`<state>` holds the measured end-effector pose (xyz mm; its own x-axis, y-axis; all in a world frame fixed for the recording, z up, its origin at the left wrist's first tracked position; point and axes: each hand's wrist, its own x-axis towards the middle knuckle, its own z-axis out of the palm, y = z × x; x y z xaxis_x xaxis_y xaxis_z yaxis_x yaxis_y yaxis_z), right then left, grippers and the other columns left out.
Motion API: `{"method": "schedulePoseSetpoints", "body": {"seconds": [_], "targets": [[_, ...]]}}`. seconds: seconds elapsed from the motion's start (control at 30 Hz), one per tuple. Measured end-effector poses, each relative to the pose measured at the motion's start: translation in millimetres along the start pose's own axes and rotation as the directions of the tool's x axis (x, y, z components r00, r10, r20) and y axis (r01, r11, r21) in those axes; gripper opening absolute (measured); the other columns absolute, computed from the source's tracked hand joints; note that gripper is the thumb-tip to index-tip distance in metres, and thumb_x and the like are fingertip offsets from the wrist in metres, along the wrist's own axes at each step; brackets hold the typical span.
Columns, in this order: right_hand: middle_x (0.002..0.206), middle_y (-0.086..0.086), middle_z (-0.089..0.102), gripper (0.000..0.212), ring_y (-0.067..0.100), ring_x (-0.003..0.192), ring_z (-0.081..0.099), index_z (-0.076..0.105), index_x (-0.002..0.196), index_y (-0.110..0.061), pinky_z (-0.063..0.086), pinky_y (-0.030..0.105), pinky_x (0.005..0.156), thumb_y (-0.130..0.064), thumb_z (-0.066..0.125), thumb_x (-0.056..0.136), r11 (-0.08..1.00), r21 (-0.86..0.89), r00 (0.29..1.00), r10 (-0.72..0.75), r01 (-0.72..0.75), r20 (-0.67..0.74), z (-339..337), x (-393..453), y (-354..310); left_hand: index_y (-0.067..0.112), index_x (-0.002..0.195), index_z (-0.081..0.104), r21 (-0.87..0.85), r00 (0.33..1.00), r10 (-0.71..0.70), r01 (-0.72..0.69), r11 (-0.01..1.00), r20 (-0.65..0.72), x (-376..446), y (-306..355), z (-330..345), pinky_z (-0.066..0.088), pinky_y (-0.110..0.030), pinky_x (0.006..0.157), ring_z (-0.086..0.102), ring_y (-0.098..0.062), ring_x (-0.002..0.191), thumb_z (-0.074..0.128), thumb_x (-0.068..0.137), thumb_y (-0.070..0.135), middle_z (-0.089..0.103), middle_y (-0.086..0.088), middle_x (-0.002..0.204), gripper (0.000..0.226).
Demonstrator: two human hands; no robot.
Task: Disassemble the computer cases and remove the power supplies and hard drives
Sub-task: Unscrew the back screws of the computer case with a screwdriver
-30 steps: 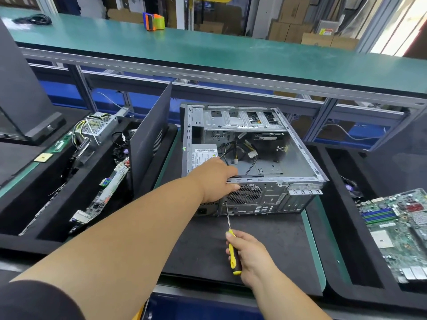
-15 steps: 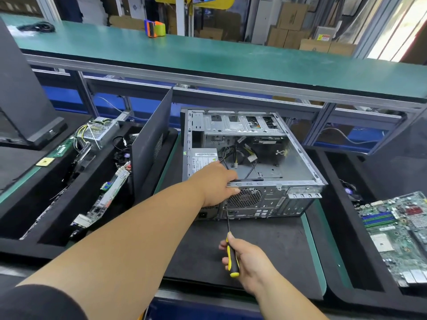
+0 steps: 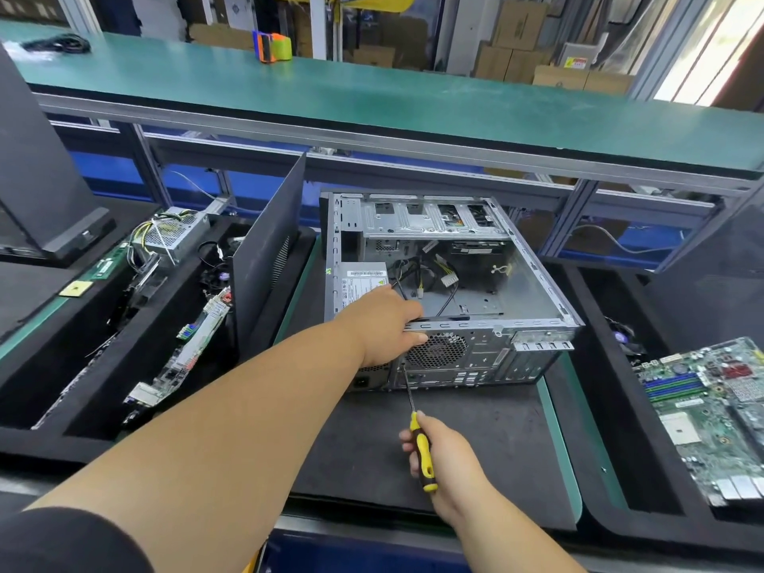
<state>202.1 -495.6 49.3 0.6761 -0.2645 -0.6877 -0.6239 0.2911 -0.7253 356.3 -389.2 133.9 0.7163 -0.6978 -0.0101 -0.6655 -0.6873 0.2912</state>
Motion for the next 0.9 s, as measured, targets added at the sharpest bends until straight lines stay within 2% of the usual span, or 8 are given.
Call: {"method": "schedulePoseSetpoints", "body": {"seconds": [0.07, 0.2, 0.3, 0.4, 0.5, 0.6, 0.77, 0.9], "targets": [[0.072, 0.008, 0.067, 0.038, 0.014, 0.052, 0.052, 0.073, 0.084, -0.001, 0.043, 0.028, 0.051, -0.030, 0.056, 0.101, 0.994, 0.101, 0.998, 0.031, -0.036, 0.051, -2.6, -0.9, -0.7, 0.020, 0.112, 0.057, -0.004, 1.000, 0.000, 0.000, 1.000, 0.001, -0.3, 0.1, -0.5, 0.038, -0.034, 0.081, 0.040, -0.019, 0.102, 0.052, 0.096, 0.048, 0.048, 0.001, 0.087, 0.032], [0.071, 0.005, 0.066, 0.035, 0.014, 0.048, 0.056, 0.072, 0.092, -0.001, 0.044, 0.025, 0.044, -0.034, 0.060, 0.098, 0.993, 0.097, 0.996, 0.067, -0.072, 0.052, -2.5, -3.1, 1.5, 0.019, 0.112, 0.056, 0.003, 1.000, -0.001, 0.001, 1.000, 0.007, -0.8, -0.4, -0.4, 0.040, -0.034, 0.083, 0.040, -0.019, 0.102, 0.051, 0.097, 0.048, 0.048, -0.001, 0.089, 0.033], [0.064, 0.002, 0.058, 0.025, 0.011, 0.046, 0.053, 0.062, 0.085, -0.008, 0.042, 0.023, 0.044, -0.030, 0.068, 0.093, 0.994, 0.091, 0.998, 0.062, -0.064, 0.027, -1.1, -0.6, 4.1, 0.020, 0.110, 0.055, 0.001, 1.000, -0.004, 0.004, 1.000, 0.004, -0.3, -0.5, 0.2, 0.038, -0.034, 0.082, 0.037, -0.017, 0.101, 0.051, 0.097, 0.048, 0.046, 0.002, 0.087, 0.032], [0.055, -0.001, 0.050, 0.026, 0.011, 0.047, 0.046, 0.053, 0.082, -0.013, 0.037, 0.025, 0.045, -0.029, 0.070, 0.092, 0.999, 0.045, 1.000, 0.015, -0.016, 0.018, -0.3, 4.7, 7.0, 0.020, 0.110, 0.055, 0.004, 1.000, 0.000, 0.000, 1.000, -0.002, 1.0, -0.6, 0.4, 0.033, -0.032, 0.079, 0.034, -0.016, 0.098, 0.051, 0.097, 0.048, 0.043, 0.003, 0.085, 0.031], [0.060, 0.003, 0.058, 0.026, 0.013, 0.046, 0.046, 0.061, 0.085, -0.007, 0.038, 0.025, 0.042, -0.030, 0.066, 0.094, 0.990, 0.140, 0.999, 0.017, -0.023, 0.044, 0.0, 5.9, 8.0, 0.020, 0.103, 0.054, 0.007, 1.000, 0.005, -0.005, 1.000, -0.004, 0.9, -1.3, 0.9, 0.035, -0.033, 0.079, 0.037, -0.017, 0.099, 0.052, 0.096, 0.048, 0.046, 0.002, 0.087, 0.029], [0.071, 0.010, 0.064, 0.038, 0.015, 0.047, 0.050, 0.069, 0.090, 0.001, 0.042, 0.025, 0.042, -0.033, 0.056, 0.100, 0.969, 0.235, 0.993, 0.053, -0.077, 0.107, -3.4, 6.1, 8.4, 0.018, 0.106, 0.056, 0.008, 1.000, 0.002, -0.002, 1.000, -0.002, 0.0, -0.6, 0.2, 0.034, -0.033, 0.079, 0.038, -0.018, 0.100, 0.052, 0.097, 0.048, 0.048, 0.001, 0.089, 0.031], [0.068, 0.006, 0.067, 0.038, 0.016, 0.047, 0.056, 0.071, 0.089, -0.003, 0.046, 0.025, 0.042, -0.037, 0.058, 0.099, 0.982, 0.169, 0.996, 0.080, -0.086, 0.043, -3.0, 4.2, 4.4, 0.019, 0.112, 0.056, 0.005, 1.000, -0.006, 0.006, 1.000, -0.007, 0.0, 0.4, -0.2, 0.033, -0.032, 0.078, 0.036, -0.017, 0.099, 0.051, 0.097, 0.048, 0.046, 0.001, 0.088, 0.034], [0.056, 0.002, 0.063, 0.030, 0.014, 0.045, 0.054, 0.064, 0.085, -0.010, 0.041, 0.025, 0.048, -0.038, 0.065, 0.095, 0.995, 0.056, 0.996, 0.087, -0.086, -0.007, -1.8, 4.7, 3.8, 0.019, 0.113, 0.056, -0.001, 1.000, -0.011, 0.011, 1.000, -0.008, 0.2, -0.2, 0.7, 0.032, -0.032, 0.078, 0.036, -0.017, 0.099, 0.052, 0.096, 0.048, 0.045, 0.001, 0.088, 0.034]]}}
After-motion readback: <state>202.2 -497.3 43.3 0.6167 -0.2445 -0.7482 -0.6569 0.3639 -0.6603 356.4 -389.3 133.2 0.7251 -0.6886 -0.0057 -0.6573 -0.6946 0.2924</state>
